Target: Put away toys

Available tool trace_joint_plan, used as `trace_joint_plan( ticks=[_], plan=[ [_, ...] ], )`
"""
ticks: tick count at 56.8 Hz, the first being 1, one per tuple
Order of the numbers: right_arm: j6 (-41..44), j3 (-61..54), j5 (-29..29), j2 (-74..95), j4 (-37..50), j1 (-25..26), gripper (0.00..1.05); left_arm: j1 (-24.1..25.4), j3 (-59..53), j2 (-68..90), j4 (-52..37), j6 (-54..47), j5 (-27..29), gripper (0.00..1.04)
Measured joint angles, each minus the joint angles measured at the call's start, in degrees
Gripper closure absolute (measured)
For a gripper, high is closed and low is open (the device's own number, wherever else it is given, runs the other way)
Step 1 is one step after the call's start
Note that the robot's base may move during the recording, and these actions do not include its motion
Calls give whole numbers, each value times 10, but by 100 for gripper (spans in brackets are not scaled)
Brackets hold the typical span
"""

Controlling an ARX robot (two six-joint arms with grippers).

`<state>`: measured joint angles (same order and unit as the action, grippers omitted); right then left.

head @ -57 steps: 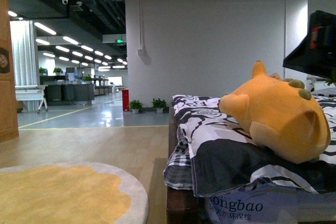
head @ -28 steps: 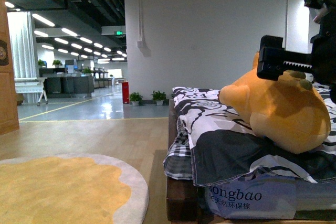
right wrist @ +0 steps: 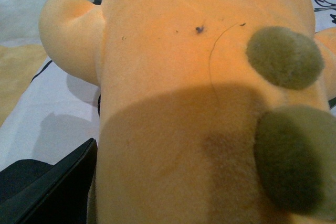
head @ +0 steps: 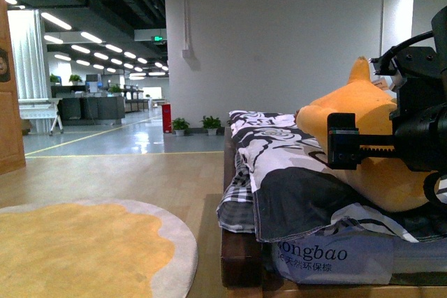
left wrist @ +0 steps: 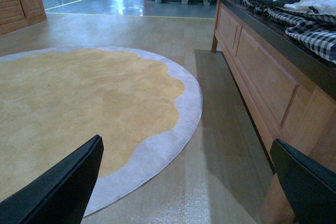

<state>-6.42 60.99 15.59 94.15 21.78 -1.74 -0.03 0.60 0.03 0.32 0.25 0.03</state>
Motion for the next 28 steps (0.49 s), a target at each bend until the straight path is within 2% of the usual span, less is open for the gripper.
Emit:
trace_joint_plan(
  ticks=[3, 11, 28],
  plan=[
    [1, 0, 10, 0, 3, -4, 3, 0, 0, 0, 0, 0, 0, 6],
    [14, 0, 14, -12, 7, -12, 27, 0, 0, 0, 0, 0, 0, 6],
    [-6, 0, -41, -76, -6, -15, 72, 0, 0, 0, 0, 0, 0, 6]
  ],
)
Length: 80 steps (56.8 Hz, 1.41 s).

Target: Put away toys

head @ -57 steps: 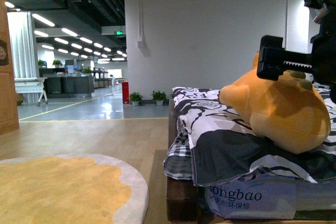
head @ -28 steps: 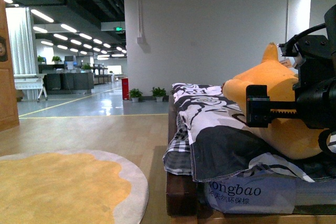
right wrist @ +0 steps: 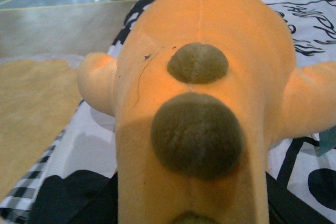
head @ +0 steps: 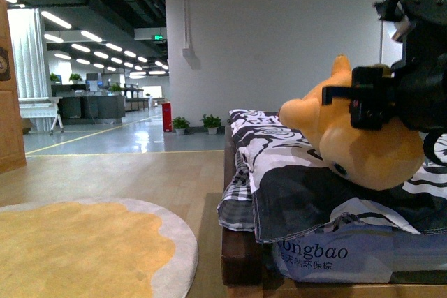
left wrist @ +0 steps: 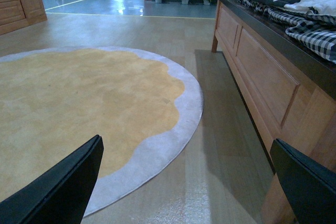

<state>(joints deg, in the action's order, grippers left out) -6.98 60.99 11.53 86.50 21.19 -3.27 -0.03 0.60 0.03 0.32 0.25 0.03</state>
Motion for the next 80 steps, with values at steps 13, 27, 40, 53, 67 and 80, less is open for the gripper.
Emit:
trace_joint_plan(
  ticks=[13, 27, 40, 53, 67, 80],
  plan=[
    [-46, -14, -90, -124, -12, 20, 88, 0, 0, 0, 0, 0, 0, 6],
    [-123, -144, -231, -316, -34, 91, 88, 0, 0, 0, 0, 0, 0, 6],
    [-171, -298, -379, -526, -80, 181, 88, 0, 0, 0, 0, 0, 0, 6],
    [-155, -435, -410, -705, -138, 212, 88, 0, 0, 0, 0, 0, 0, 6],
    [-130, -557, -337, -752, -134, 153, 88, 0, 0, 0, 0, 0, 0, 6],
    [-127, -561, -329, -752, -112, 129, 88, 0, 0, 0, 0, 0, 0, 6]
  ],
)
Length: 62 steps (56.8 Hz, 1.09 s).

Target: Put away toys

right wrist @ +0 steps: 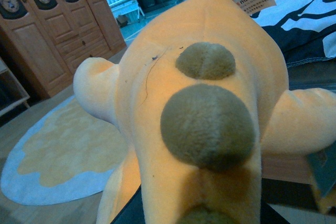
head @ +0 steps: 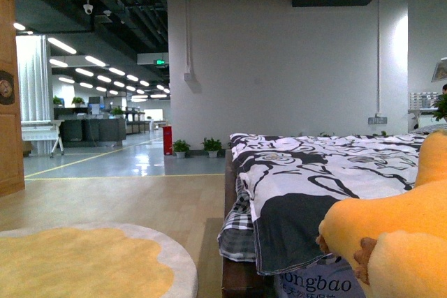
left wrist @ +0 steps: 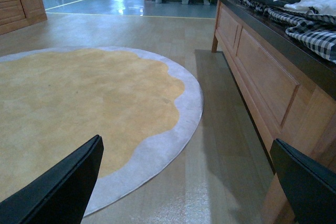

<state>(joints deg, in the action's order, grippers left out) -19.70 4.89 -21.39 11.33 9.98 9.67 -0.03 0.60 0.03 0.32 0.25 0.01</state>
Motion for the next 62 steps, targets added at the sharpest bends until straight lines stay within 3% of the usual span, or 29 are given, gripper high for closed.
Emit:
trace_joint_plan(
  ticks=[62],
  plan=[
    [0, 0, 4, 1, 0, -1, 88, 0, 0, 0, 0, 0, -1, 6]
  ],
)
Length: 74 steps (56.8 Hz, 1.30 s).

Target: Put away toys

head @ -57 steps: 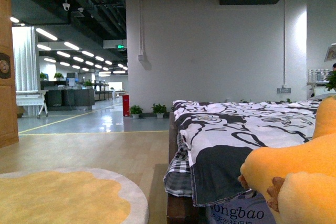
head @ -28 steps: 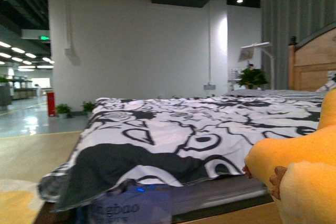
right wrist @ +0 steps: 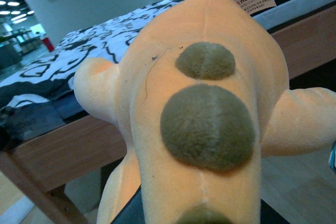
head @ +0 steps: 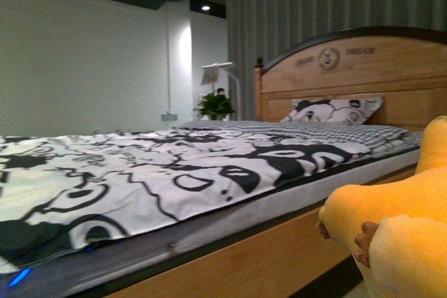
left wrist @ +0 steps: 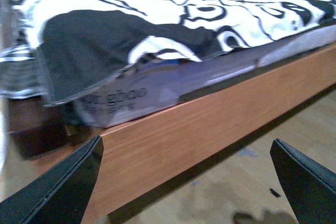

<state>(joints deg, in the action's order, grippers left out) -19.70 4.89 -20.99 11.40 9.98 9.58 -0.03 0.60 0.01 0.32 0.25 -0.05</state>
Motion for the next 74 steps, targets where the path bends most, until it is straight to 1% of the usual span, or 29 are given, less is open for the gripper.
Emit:
trace_joint_plan(
  ticks=[65, 74],
  plan=[
    [0, 0, 5, 0, 0, 0, 88, -1, 0, 0, 0, 0, -1, 6],
    [0, 0, -2, 0, 0, 0, 88, -1, 0, 0, 0, 0, 1, 6]
  ],
)
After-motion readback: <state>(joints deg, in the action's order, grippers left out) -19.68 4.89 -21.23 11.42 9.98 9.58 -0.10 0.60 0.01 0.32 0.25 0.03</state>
